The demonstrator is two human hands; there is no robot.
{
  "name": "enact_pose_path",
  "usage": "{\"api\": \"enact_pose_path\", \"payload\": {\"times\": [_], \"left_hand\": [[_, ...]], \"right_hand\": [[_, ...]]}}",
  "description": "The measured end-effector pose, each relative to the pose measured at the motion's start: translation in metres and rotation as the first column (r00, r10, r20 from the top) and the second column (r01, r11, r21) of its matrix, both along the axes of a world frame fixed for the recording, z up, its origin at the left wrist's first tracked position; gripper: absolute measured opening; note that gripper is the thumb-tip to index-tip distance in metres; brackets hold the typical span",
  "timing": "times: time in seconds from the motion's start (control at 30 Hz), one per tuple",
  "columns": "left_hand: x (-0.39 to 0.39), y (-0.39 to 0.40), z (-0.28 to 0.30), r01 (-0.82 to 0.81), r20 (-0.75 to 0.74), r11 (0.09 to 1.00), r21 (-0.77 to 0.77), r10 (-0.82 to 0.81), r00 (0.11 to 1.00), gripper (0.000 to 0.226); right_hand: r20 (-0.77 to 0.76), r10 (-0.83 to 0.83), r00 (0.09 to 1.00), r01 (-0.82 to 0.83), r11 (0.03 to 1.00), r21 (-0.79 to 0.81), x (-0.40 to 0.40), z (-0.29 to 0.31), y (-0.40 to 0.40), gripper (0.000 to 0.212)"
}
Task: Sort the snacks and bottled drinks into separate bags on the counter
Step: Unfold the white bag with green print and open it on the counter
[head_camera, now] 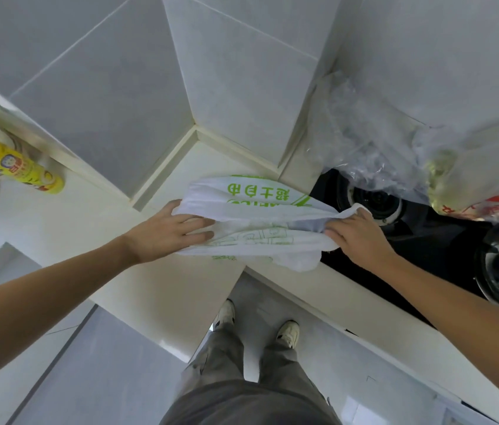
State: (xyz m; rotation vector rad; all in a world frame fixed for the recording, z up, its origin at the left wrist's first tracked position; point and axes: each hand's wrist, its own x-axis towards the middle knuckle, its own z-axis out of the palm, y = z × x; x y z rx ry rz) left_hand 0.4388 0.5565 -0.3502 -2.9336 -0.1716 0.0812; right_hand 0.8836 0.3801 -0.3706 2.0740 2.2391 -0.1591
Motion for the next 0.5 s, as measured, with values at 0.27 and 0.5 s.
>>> {"api": "enact_pose_path", "payload": {"times": [0.27, 0.5], "left_hand": [[0.016, 0.004, 0.016, -0.163, -0.234, 0.987, -0.003, 0.158, 0.959, 0.097], [0.026, -0.002, -0.002, -0.326, -0.487, 0.945, -0.027, 0.272, 0.83, 0.1]], "right_hand": [[0.037, -0.249, 0.968, 0.251, 0.954, -0.164, -0.015, -0.005, 0.012, 0.073], [-0.012, 0.169, 0.986, -0.157, 0.89, -0.428, -0.035, 0.001, 0.007, 0.059]]}}
